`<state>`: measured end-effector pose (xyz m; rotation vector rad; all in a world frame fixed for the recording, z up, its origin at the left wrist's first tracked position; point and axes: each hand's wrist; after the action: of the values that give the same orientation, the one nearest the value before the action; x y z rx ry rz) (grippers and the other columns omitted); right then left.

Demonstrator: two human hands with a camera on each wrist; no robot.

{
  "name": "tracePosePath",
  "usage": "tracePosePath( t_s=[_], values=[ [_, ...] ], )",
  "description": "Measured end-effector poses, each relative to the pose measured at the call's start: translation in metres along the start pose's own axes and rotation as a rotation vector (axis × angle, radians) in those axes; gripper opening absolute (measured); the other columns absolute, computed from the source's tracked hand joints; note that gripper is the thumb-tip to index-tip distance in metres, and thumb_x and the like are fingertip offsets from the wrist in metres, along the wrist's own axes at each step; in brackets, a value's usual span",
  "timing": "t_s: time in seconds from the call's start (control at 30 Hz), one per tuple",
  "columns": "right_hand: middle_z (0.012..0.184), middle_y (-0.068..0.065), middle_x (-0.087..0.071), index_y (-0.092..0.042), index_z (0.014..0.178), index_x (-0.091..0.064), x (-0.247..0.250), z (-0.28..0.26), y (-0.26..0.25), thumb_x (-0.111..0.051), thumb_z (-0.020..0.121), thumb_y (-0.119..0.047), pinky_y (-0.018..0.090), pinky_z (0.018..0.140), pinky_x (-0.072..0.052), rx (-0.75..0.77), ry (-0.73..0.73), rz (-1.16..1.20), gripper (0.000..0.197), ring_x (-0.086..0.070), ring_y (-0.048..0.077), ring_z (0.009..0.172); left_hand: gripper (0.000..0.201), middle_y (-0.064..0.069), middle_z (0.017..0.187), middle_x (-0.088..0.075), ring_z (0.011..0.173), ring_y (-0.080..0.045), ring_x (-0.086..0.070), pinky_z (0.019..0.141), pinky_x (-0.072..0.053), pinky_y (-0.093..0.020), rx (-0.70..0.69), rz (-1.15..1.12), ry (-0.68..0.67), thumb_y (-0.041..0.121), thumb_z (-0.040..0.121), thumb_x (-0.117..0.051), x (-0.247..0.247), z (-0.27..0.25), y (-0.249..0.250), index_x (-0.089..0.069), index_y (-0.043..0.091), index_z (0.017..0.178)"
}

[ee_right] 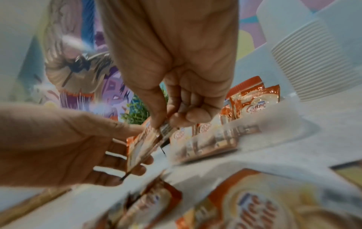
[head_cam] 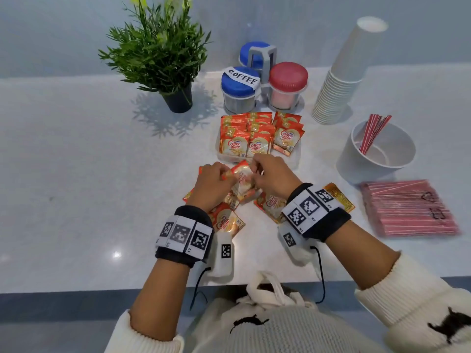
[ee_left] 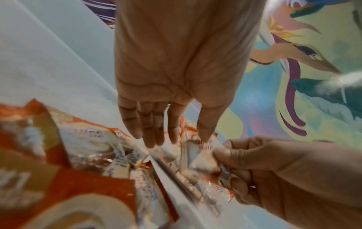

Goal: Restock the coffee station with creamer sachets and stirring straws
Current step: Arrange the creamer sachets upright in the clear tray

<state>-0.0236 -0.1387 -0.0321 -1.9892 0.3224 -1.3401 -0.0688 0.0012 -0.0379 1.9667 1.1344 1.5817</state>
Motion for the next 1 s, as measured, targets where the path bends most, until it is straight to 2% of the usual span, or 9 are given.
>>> tracePosePath(
  t_s=[0.1, 0.2, 0.27, 0.37, 0.43, 0.57, 0.67, 0.87, 1.0],
  values=[
    [0.068, -0.004, -0.046, -0.014, 0.07, -0.044, 0.008, 0.003, -0.008, -0.061, 0.084, -0.007, 0.012, 0.057, -0.035, 0.069, 0.087, 0.169, 0.023, -0.045, 0.013, 0.066, 0.029, -0.006, 0.106, -0.064, 0.098, -0.022, -0.06, 0.083, -0.048, -0.032, 0.0, -0.253, 0.06, 0.026, 0.09, -0.059, 0.006, -0.003, 0.003, -0.06, 0.008, 0.112],
    [0.063, 0.0, -0.049, -0.019, 0.066, -0.043, 0.007, 0.004, -0.017, -0.059, 0.086, -0.002, 0.02, 0.058, -0.045, 0.115, 0.085, 0.303, 0.031, -0.054, 0.009, 0.055, 0.025, -0.011, 0.101, -0.069, 0.092, -0.025, -0.066, 0.077, -0.054, -0.032, -0.003, -0.618, 0.047, 0.014, 0.09, -0.059, 0.014, -0.009, 0.006, -0.063, 0.003, 0.112],
    [0.062, 0.003, -0.051, -0.018, 0.067, -0.044, 0.002, 0.001, -0.023, -0.058, 0.086, -0.002, 0.019, 0.054, -0.046, 0.13, 0.07, 0.316, 0.028, -0.056, 0.004, 0.046, 0.023, -0.013, 0.099, -0.068, 0.087, -0.024, -0.066, 0.078, -0.054, -0.033, -0.023, -0.7, 0.065, 0.01, 0.09, -0.058, 0.018, -0.012, 0.005, -0.061, 0.002, 0.111],
    [0.075, 0.012, -0.058, -0.011, 0.075, -0.05, -0.008, -0.004, -0.028, -0.06, 0.085, -0.009, 0.029, 0.065, -0.045, 0.13, 0.029, 0.168, 0.014, -0.062, 0.02, 0.07, 0.022, -0.013, 0.099, -0.067, 0.084, -0.022, -0.066, 0.076, -0.056, -0.032, -0.006, -0.739, 0.15, 0.01, 0.091, -0.056, 0.022, -0.013, -0.001, -0.06, 0.005, 0.112],
    [0.082, 0.009, -0.058, -0.012, 0.079, -0.05, -0.019, -0.008, -0.026, -0.063, 0.082, -0.019, 0.031, 0.069, -0.041, 0.099, -0.116, -0.008, 0.016, -0.057, 0.024, 0.081, 0.018, -0.008, 0.092, -0.067, 0.074, -0.012, -0.068, 0.066, -0.057, -0.023, 0.01, -0.758, 0.213, 0.011, 0.093, -0.054, 0.024, -0.015, -0.008, -0.059, 0.008, 0.11],
    [0.08, 0.0, -0.049, -0.018, 0.087, -0.042, -0.04, -0.021, -0.025, -0.071, 0.071, -0.044, 0.032, 0.065, -0.04, 0.056, -0.303, -0.353, 0.043, -0.051, 0.023, 0.078, 0.022, -0.006, 0.093, -0.066, 0.075, -0.012, -0.067, 0.059, -0.056, -0.017, 0.035, -0.821, 0.276, 0.012, 0.095, -0.05, 0.027, -0.018, -0.016, -0.056, 0.006, 0.116],
    [0.07, -0.005, -0.038, -0.018, 0.087, -0.038, -0.047, -0.029, -0.025, -0.072, 0.073, -0.043, 0.031, 0.065, -0.036, 0.074, -0.307, -0.45, 0.044, -0.046, 0.021, 0.076, 0.021, -0.008, 0.098, -0.065, 0.079, -0.015, -0.066, 0.058, -0.054, -0.016, 0.035, -0.811, 0.297, 0.012, 0.096, -0.048, 0.027, -0.019, -0.019, -0.057, 0.007, 0.115],
    [0.067, -0.005, -0.042, -0.022, 0.062, -0.036, -0.042, -0.024, -0.016, -0.07, 0.079, -0.024, 0.024, 0.053, -0.03, 0.03, -0.362, -0.219, 0.038, -0.048, 0.021, 0.077, 0.014, -0.006, 0.098, -0.067, 0.078, -0.011, -0.067, 0.064, -0.056, -0.018, 0.056, -0.755, 0.311, 0.013, 0.095, -0.049, 0.025, -0.019, -0.024, -0.058, 0.011, 0.106],
    [0.068, -0.003, -0.045, -0.019, 0.063, -0.036, -0.021, -0.015, -0.01, -0.062, 0.085, -0.018, 0.023, 0.055, -0.031, -0.004, -0.191, -0.008, 0.034, -0.047, 0.02, 0.073, 0.017, -0.009, 0.102, -0.068, 0.087, -0.019, -0.068, 0.075, -0.056, -0.026, 0.096, -0.75, 0.266, 0.011, 0.096, -0.047, 0.022, -0.019, -0.023, -0.06, 0.009, 0.107]
  ],
)
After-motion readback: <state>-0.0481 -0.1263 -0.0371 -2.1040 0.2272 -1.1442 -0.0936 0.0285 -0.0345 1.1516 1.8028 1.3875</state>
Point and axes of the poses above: each hand's wrist, its own z-axis towards the middle knuckle, its own x-axis out of the back of the hand, y = z × x
